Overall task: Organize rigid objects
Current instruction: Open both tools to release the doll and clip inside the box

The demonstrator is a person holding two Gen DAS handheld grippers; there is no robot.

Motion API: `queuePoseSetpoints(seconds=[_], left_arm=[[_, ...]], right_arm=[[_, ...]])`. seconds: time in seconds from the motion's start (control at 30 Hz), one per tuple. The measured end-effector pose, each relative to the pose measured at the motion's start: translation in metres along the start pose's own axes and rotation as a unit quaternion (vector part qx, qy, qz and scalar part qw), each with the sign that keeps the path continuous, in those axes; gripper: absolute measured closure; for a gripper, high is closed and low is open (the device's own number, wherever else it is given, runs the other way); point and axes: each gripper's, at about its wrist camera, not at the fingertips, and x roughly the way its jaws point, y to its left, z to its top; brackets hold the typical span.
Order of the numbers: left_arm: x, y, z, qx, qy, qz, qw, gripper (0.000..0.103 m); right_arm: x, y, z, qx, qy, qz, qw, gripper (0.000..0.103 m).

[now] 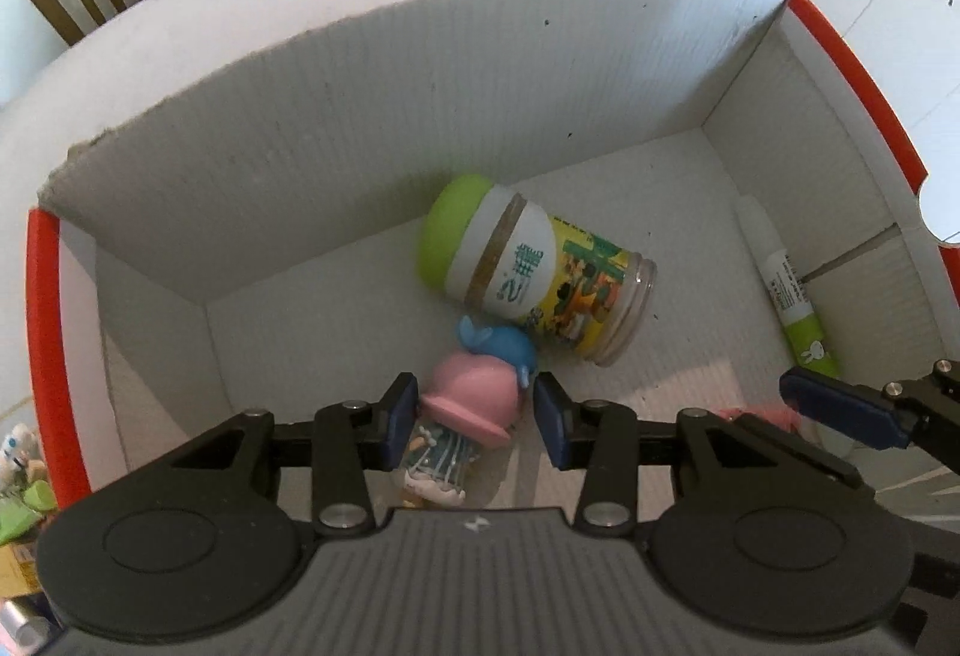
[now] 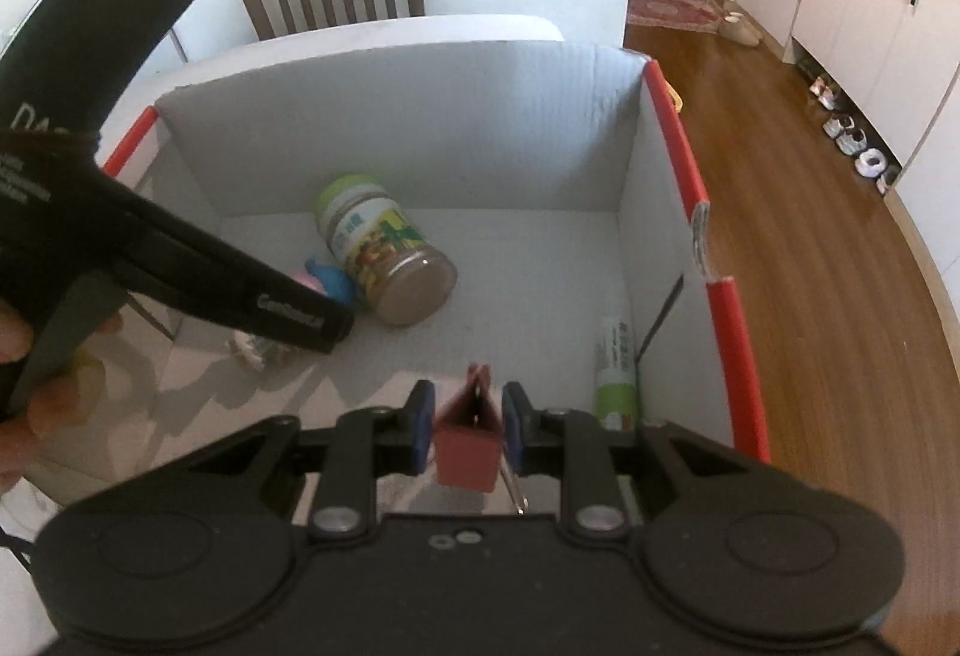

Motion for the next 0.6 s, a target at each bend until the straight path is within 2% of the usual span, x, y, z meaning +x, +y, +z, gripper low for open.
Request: queuePoseSetpoints(seconds=[0.27, 0.6], left_arm=[[-0.012, 0.001, -0.006, -0.001, -0.014, 0.001, 0.9999, 0.061], [-0.048, 0.008, -0.025, -0.004, -0.063, -0.016, 0.9979, 0.061]], right_arm=[[-0.002, -0.007, -0.001, 0.024, 0.014, 0.011, 1.000, 0.073], [-0.029, -0.002, -0.005, 0.028, -0.007, 0.015, 0.999, 0.068]])
